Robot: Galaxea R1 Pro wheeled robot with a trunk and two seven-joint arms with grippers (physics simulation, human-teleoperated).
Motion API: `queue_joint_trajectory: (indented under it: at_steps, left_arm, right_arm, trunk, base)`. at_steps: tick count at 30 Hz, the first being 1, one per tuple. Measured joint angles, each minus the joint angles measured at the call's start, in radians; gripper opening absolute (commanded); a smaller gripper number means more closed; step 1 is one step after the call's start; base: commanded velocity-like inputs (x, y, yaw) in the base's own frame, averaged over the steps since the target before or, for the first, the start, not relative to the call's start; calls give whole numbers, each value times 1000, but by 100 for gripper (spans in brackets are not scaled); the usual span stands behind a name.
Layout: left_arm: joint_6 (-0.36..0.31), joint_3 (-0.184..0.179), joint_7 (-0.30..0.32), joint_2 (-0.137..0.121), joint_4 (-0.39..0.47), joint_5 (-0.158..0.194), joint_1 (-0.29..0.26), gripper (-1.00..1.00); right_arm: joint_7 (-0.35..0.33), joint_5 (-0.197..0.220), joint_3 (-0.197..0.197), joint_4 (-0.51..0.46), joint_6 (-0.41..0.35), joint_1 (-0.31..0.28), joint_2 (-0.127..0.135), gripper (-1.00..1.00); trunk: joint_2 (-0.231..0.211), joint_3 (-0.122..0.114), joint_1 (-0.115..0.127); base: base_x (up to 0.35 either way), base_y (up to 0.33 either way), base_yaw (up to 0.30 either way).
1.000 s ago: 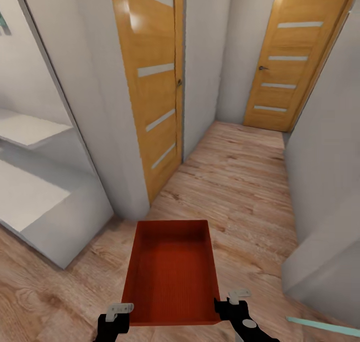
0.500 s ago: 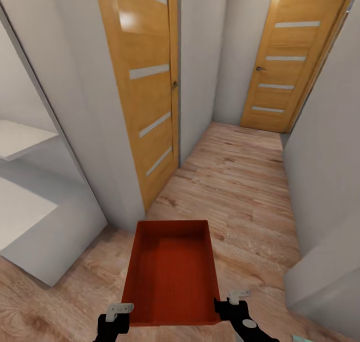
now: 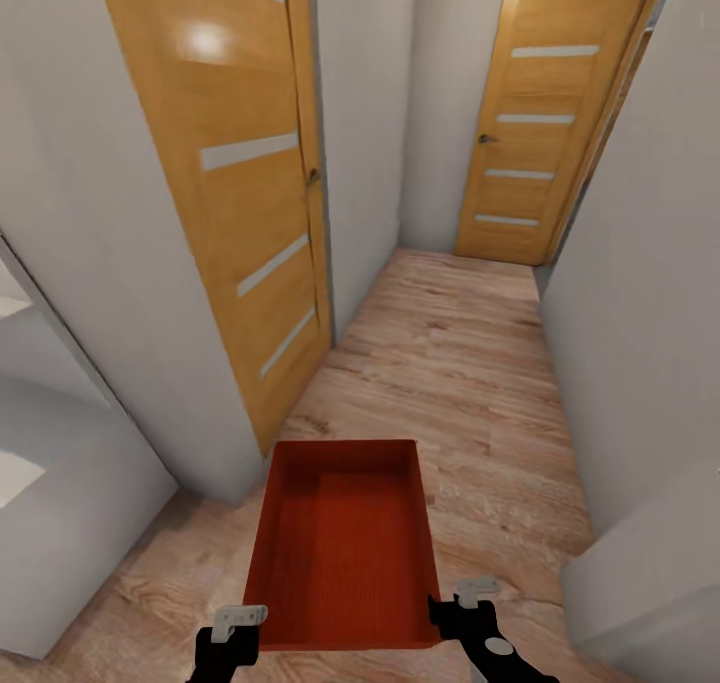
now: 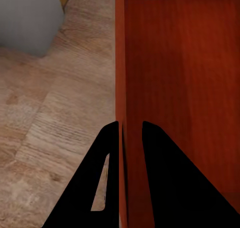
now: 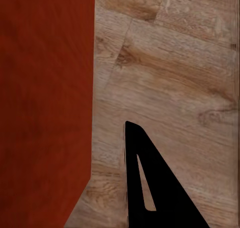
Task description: Move the two storage containers from the living room to the garage. In the garage, place one container on the floor and stack the other container on top of it (either order is fine).
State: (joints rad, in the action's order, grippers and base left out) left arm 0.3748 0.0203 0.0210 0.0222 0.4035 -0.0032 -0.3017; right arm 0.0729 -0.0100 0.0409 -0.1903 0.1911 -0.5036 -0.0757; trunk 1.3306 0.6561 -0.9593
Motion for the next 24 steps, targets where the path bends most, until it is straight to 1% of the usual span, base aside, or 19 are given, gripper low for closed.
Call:
queue_joint_trajectory:
  at_steps: [4,12,24]
  left_arm:
    - [0,0,0,0,0,0,0,-100]
    - [0,0,0,0,0,0,0,-100]
    - [0,0,0,0,0,0,0,-100]
  right_arm:
    - [0,0,0,0,0,0,0,-100]
    - [0,0,0,0,0,0,0,-100]
    - [0,0,0,0,0,0,0,-100]
  trunk:
    - [0,-2,0]
    - [0,-3,0]
    - [0,-8,0]
  base:
    - [343,0,-185]
    - [343,0,-69]
    - [343,0,-234]
